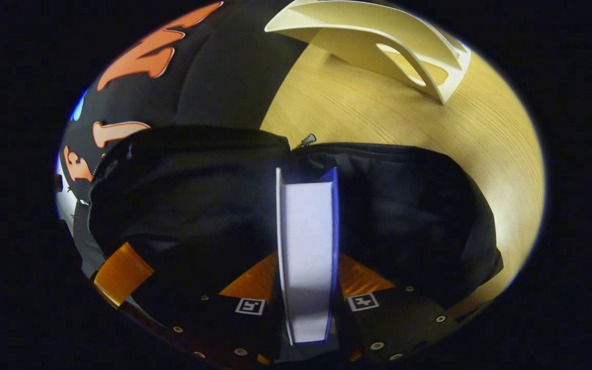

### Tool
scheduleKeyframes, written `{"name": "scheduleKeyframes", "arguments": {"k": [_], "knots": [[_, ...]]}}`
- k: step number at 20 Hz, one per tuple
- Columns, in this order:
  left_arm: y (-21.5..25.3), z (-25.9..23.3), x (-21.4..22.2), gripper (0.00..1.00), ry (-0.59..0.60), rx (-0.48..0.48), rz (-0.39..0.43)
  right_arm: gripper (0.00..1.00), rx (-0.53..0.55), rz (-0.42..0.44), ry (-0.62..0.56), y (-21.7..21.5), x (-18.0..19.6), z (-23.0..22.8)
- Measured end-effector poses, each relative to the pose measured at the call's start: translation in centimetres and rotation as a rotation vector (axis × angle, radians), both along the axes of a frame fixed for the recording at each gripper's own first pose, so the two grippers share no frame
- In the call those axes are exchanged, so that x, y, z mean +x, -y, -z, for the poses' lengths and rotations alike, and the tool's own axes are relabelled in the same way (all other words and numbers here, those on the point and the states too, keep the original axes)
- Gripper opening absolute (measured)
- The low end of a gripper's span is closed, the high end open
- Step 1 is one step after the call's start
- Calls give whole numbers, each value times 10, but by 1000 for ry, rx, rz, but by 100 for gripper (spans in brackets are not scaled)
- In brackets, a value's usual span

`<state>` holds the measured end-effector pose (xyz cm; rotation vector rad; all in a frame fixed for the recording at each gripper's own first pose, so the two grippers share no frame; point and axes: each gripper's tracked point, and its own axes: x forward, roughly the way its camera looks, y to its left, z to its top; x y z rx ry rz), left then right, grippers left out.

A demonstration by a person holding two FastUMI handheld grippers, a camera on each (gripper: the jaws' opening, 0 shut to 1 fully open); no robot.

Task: Open the schoolbag, grab two books from the bookshelf and put them into the schoolbag.

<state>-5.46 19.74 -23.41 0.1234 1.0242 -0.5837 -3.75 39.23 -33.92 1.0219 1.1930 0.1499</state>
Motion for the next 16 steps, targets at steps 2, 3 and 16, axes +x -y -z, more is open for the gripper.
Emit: {"name": "scheduleKeyframes", "arguments": {"k": [2, 3, 16], "knots": [[-3, 1, 0, 5, -1, -1, -16, 77, -95, -85, -22, 20, -15, 1], [-3, 1, 1, 5, 1, -4, -23, 66, -137, -128, -20, 28, -22, -1], [0, 4, -2, 5, 9, 31, -112, 98, -499, -345, 31, 214, -6, -85]]}}
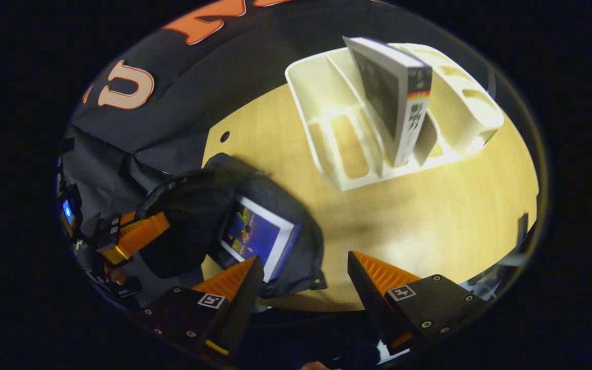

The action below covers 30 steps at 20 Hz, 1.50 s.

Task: Open the schoolbag, grab two books from the bookshelf and put them into the schoolbag.

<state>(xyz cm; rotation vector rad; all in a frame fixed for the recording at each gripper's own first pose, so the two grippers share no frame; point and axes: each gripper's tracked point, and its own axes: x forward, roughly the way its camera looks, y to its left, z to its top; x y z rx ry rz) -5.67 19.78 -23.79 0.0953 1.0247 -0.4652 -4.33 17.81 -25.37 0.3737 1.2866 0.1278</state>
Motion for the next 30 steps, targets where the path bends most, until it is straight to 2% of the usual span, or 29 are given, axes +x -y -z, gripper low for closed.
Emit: {"name": "scheduleKeyframes", "arguments": {"k": [5, 12, 14, 17, 21, 24, 27, 29, 30], "knots": [[4, 4, -3, 5, -6, 11, -51, 98, -143, -72, 44, 66, 49, -39], [8, 11, -6, 5, -31, 11, -163, 98, -222, -194, 52, 107, 126, -65], [8, 12, -8, 5, -37, 13, -201, 100, -258, -224, 35, 117, 147, -58], [7, 14, -11, 5, -50, 19, -262, 98, -268, -251, -5, 121, 178, -35], [8, 17, -16, 5, -81, 30, -339, 98, -208, -267, -98, 112, 202, -2], [11, 17, -17, 5, -98, 42, -375, 97, -216, -272, -133, 115, 217, 21], [11, 17, -18, 5, -106, 48, -395, 89, -230, -267, -158, 118, 223, 38], [14, 17, -18, 5, -111, 49, -398, 61, -259, -264, -164, 123, 226, 43], [14, 18, -18, 5, -112, 51, -397, 64, -268, -261, -168, 124, 226, 45]]}}
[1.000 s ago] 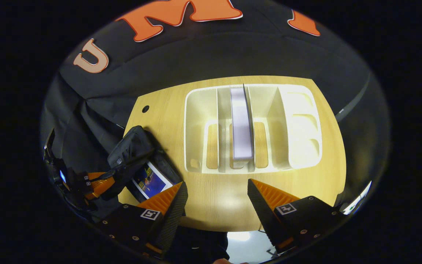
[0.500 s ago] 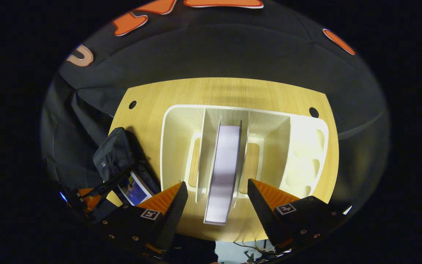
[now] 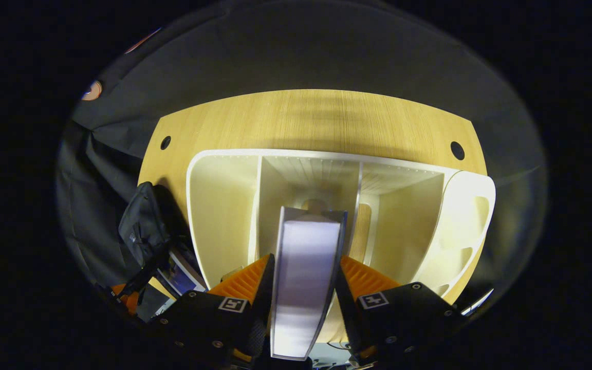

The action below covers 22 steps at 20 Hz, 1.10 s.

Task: Open the schoolbag, grab two books from the bookshelf and put them into the schoolbag.

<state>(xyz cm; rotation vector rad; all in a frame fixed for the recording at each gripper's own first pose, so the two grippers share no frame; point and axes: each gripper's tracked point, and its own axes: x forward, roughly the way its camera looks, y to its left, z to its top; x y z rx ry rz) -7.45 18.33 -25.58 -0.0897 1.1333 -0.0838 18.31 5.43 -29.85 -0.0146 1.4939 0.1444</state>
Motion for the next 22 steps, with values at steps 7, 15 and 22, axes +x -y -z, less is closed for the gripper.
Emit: {"name": "scheduleKeyframes", "arguments": {"k": [7, 15, 22], "knots": [[-2, 0, 3, 5, 5, -5, 29, 41, -12, 47, 28, 4, -4, -17], [-7, 0, 7, 5, 22, -26, 119, 41, 13, 163, 138, 24, -30, -92], [-14, 3, 5, 5, 31, -36, 235, 40, 18, 250, 229, 20, -84, -139]]}}
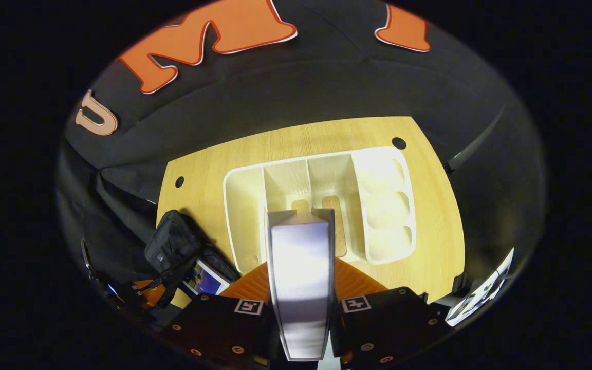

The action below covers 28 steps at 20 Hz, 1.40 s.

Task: Open the schoolbag, grab two books from the bookshelf and put them into the schoolbag.

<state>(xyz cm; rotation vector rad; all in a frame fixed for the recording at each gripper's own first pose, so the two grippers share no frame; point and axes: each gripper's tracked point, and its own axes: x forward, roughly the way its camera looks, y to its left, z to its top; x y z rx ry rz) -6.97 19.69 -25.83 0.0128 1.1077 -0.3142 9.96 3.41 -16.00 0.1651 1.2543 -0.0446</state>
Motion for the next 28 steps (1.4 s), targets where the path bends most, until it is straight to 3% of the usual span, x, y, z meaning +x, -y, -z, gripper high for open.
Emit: {"name": "scheduleKeyframes", "arguments": {"k": [9, 15, 21, 28], "knots": [[-2, -5, 11, 5, 4, -33, 129, 40, 216, 244, 49, -50, -92, 9], [-14, -24, 18, 5, 50, -19, 214, 40, 338, 337, 102, -84, -145, 11], [-15, -36, 17, 5, 75, -17, 252, 40, 467, 319, 124, -139, -170, 21], [-9, -49, 17, 5, 108, -52, 267, 40, 703, 284, 107, -228, -158, 70]]}}
